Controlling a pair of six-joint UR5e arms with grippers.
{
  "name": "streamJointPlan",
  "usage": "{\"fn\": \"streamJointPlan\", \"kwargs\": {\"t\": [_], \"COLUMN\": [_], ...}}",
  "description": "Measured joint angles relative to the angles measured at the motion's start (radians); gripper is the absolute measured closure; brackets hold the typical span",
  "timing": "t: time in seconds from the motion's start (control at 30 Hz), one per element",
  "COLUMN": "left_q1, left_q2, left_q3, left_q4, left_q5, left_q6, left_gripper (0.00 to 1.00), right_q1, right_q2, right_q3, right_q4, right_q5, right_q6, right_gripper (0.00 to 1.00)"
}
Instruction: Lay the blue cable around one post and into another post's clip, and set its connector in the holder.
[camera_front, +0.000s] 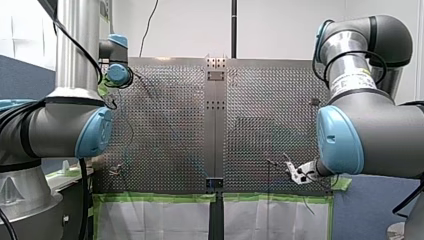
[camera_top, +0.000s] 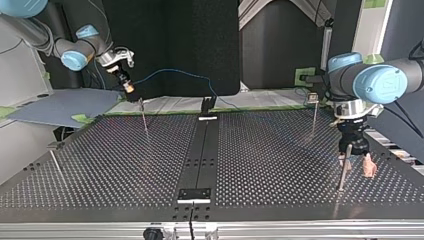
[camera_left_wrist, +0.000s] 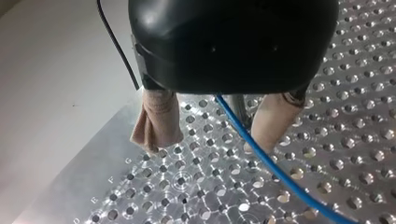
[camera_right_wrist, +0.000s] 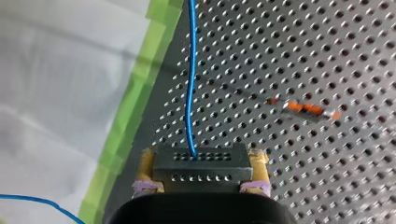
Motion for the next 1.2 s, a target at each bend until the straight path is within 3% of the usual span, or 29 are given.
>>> {"fn": "streamJointPlan", "kwargs": {"t": [0.27, 0.73, 0.97, 1.2], "left_q1": [-0.006, -0.009, -0.01, -0.01], "left_q2": [0.0, 0.0, 0.0, 0.0], "left_q3": [0.0, 0.0, 0.0, 0.0], "left_q4": [0.0, 0.0, 0.0, 0.001], "left_q5": [0.0, -0.001, -0.001, -0.002], "left_q6": [0.001, 0.002, 0.0, 0.0], "left_gripper": [0.0, 0.0, 0.0, 0.0], "right_q1": [-0.014, -0.019, -0.024, -0.026], "right_q2": [-0.001, -0.001, -0.013, -0.07], "right_q3": [0.025, 0.032, 0.078, 0.139], "right_q4": [-0.063, -0.2, -0.263, -0.329], "right_q5": [0.063, 0.2, 0.263, 0.329], "right_q6": [0.063, 0.2, 0.263, 0.329], "right_gripper": [1.0, 1.0, 1.0, 1.0]}}
